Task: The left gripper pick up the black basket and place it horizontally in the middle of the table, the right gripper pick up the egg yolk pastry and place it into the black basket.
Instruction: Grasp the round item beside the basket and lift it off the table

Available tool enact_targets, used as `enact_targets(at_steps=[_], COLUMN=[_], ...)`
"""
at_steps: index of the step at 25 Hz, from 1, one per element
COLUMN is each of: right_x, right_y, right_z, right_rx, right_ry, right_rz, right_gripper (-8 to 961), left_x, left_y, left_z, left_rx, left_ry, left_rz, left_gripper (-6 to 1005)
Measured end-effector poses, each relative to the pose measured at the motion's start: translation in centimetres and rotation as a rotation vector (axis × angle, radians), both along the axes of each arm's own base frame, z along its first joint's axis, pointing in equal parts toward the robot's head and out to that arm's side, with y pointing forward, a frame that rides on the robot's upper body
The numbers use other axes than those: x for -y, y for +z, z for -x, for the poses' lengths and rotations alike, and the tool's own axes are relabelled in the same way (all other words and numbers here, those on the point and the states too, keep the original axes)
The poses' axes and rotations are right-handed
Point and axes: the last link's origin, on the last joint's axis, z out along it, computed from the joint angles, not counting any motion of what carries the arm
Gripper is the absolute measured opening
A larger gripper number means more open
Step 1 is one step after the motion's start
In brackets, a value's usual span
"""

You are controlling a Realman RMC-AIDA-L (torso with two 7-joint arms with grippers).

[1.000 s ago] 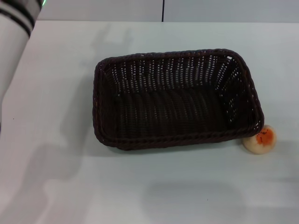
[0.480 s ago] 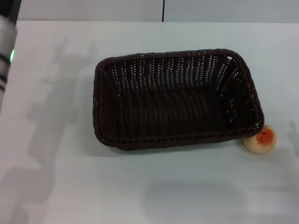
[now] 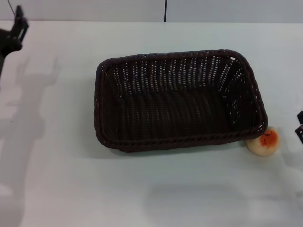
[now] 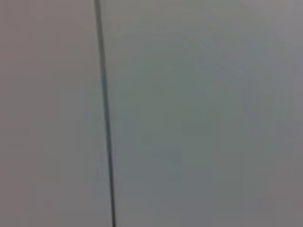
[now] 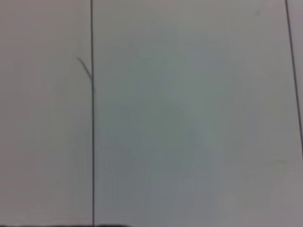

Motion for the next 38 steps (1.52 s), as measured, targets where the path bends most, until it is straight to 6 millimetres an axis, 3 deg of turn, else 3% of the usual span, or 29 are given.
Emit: enact_targets(at_steps=[5, 18, 25, 27, 33, 38], right_x=[0.0, -1.9, -1.9, -1.9, -2.3, -2.5], right_y=[-0.8, -3.7, -3.7, -3.6, -4.0, -4.0], right_z=[-0.3, 0.0, -0.2, -0.2, -0.7, -0.7], right_rx=[0.012, 0.041, 0.034, 0.032, 0.043, 0.047], right_ry=[-0.026, -0.048, -0.065, -0.068, -0.107, -0.108], right_rz=[0.055, 0.226, 0.221, 0.219, 0.243, 0.245], right_gripper=[790, 790, 791, 760, 522, 400], left_x=[0.5, 0.1, 0.0, 0.0, 0.0, 0.0], left_y=[-0.1, -0.1, -0.1, -0.1, -0.1, 0.0], left_z=[1.2, 0.7, 0.5, 0.5, 0.4, 0.4], left_rx=[0.023, 0.020, 0.019, 0.019, 0.020, 0.021], left_ry=[0.027, 0.010, 0.005, 0.004, 0.000, -0.005], left_rz=[0.008, 0.008, 0.007, 0.007, 0.006, 0.003], left_gripper=[814, 814, 814, 814, 814, 814])
